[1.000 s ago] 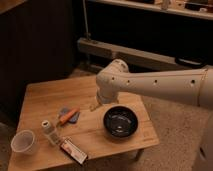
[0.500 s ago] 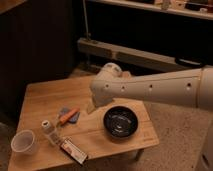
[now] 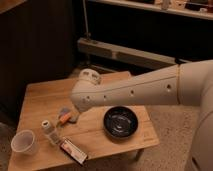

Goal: Pick up the ceramic cup

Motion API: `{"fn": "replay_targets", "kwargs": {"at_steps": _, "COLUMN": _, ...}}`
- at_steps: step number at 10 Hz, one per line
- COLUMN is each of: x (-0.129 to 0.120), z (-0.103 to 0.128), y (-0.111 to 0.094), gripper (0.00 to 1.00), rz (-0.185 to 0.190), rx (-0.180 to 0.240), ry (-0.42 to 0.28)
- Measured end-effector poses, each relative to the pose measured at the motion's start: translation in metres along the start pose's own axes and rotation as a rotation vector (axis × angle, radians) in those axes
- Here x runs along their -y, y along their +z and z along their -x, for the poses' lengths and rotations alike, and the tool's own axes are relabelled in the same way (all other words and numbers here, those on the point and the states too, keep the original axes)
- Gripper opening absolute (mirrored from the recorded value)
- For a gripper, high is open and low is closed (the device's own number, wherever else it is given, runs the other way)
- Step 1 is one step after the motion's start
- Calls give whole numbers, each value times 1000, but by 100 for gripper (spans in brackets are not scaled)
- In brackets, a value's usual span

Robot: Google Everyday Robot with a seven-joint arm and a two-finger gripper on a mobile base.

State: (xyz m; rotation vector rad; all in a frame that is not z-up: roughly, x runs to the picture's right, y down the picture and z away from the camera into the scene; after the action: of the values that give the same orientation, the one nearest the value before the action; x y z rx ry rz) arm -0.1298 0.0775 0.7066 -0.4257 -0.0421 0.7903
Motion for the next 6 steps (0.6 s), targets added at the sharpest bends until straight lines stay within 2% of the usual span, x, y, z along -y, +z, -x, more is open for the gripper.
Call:
{"fn": "replay_targets", "kwargs": {"at_steps": 2, "x": -9, "z": 29, "y": 6, "gripper": 80, "rz": 8, "rx": -33, "ry": -22}}
{"fn": "replay_targets", "kwargs": {"at_steps": 4, "x": -19, "z": 54, "y": 10, "gripper": 80, "rz": 7, "rx": -94, "ry": -44}}
{"fn": "replay_targets", "kwargs": {"at_steps": 6, "x": -25, "z": 66, "y": 6, "gripper": 80, "rz": 3, "rx": -132, "ry": -85}}
